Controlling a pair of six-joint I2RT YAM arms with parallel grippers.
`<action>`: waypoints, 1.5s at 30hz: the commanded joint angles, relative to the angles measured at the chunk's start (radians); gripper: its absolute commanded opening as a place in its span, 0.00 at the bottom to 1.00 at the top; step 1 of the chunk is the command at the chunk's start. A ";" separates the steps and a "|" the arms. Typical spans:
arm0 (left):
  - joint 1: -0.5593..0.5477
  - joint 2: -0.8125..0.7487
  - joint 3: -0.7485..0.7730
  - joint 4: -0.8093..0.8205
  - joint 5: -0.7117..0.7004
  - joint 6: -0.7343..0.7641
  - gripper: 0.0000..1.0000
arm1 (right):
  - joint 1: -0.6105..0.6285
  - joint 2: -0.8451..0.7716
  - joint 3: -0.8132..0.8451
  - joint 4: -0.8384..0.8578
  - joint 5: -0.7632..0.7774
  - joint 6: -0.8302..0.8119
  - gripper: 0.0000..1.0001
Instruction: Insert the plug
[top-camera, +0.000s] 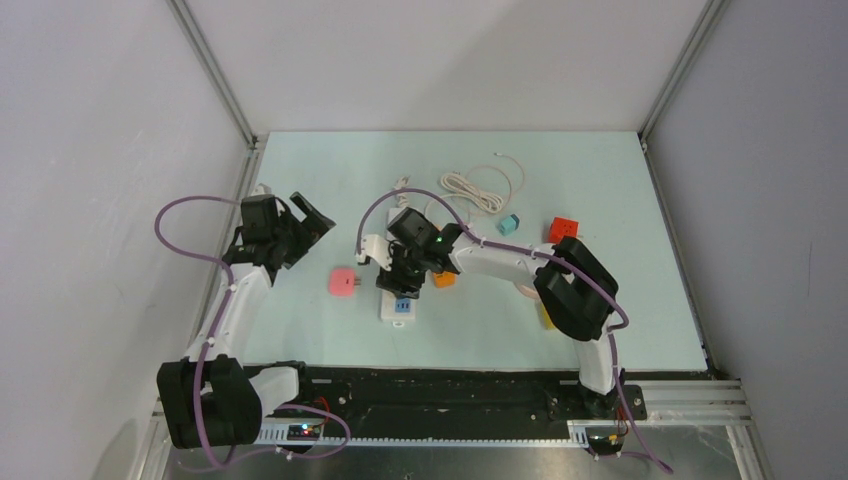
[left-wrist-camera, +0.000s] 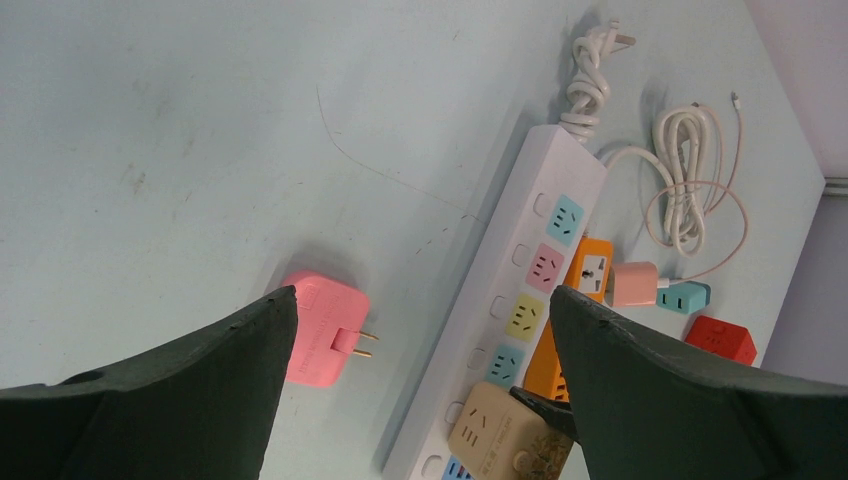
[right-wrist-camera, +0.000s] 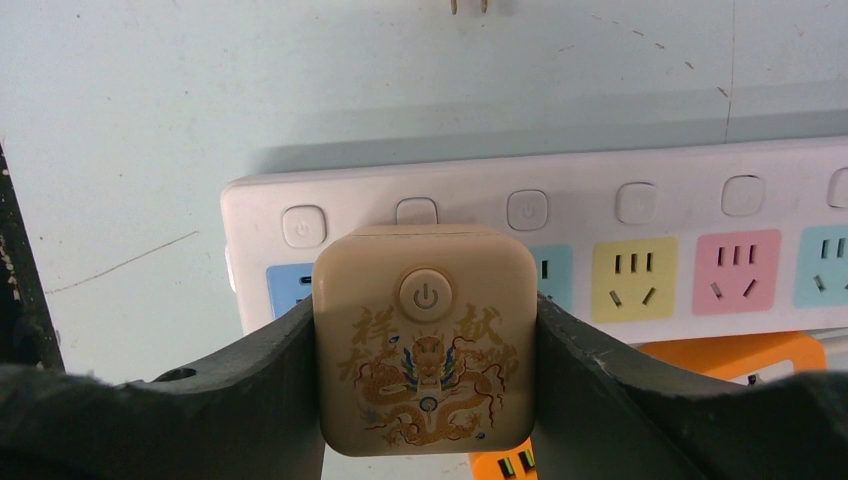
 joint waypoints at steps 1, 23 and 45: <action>0.013 -0.009 -0.005 0.003 0.009 0.012 1.00 | -0.003 0.131 -0.114 -0.048 0.039 0.057 0.00; 0.013 -0.051 -0.029 0.003 0.015 -0.010 1.00 | -0.043 -0.094 -0.294 0.277 -0.001 0.262 0.00; 0.013 -0.030 -0.011 0.002 0.004 -0.001 1.00 | -0.031 -0.189 -0.128 0.182 0.017 0.314 0.85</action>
